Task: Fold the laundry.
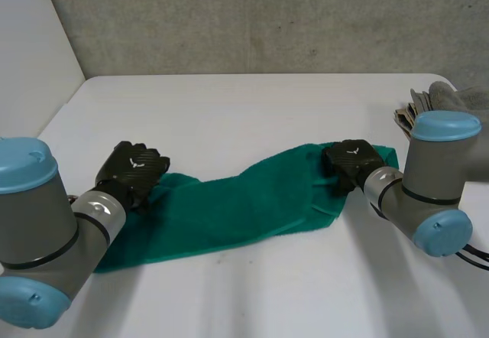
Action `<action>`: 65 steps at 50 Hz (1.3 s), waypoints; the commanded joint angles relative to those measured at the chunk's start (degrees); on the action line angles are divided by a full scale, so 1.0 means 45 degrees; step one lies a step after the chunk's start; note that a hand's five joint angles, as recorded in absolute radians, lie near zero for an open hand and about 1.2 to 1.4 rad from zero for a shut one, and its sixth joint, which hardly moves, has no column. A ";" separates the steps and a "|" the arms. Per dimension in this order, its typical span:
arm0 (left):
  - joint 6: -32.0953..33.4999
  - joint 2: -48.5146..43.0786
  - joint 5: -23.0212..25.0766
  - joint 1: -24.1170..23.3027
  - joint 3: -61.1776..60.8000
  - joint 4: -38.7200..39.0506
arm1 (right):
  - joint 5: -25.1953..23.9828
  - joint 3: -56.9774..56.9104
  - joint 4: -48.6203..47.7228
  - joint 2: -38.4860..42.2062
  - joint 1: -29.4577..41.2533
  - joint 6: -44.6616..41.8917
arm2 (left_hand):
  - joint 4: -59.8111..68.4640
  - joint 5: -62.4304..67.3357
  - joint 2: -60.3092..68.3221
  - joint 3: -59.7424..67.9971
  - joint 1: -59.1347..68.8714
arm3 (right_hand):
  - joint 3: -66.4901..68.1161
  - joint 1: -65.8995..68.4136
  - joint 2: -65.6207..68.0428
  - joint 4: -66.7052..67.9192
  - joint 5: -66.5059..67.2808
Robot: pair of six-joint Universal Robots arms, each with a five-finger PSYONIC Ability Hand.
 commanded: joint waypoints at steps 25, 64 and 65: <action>-0.0778 0.1834 0.1440 0.0359 -0.2589 -0.0714 | -0.0306 -0.1218 0.1686 -0.2341 -0.0951 -0.0275 | -0.1781 -0.1826 -0.1780 -0.1833 -0.1172 | 0.6899 0.8492 0.6834 0.6894 0.7231; -0.0348 0.0076 0.1792 0.1961 -0.3039 0.0399 | -0.0345 -0.0652 0.1843 -0.1754 -0.1400 -0.0842 | -0.3539 -0.3583 -0.3538 -0.3590 -0.2929 | 0.6899 0.8492 0.6834 0.6894 0.7231; -0.0348 0.0076 0.1792 0.2019 -0.3039 0.0477 | -0.0345 -0.0613 0.1843 -0.1754 -0.1400 -0.0842 | -0.3539 -0.3583 -0.3538 -0.3590 -0.2929 | 0.6899 0.8492 0.6834 0.6894 0.7231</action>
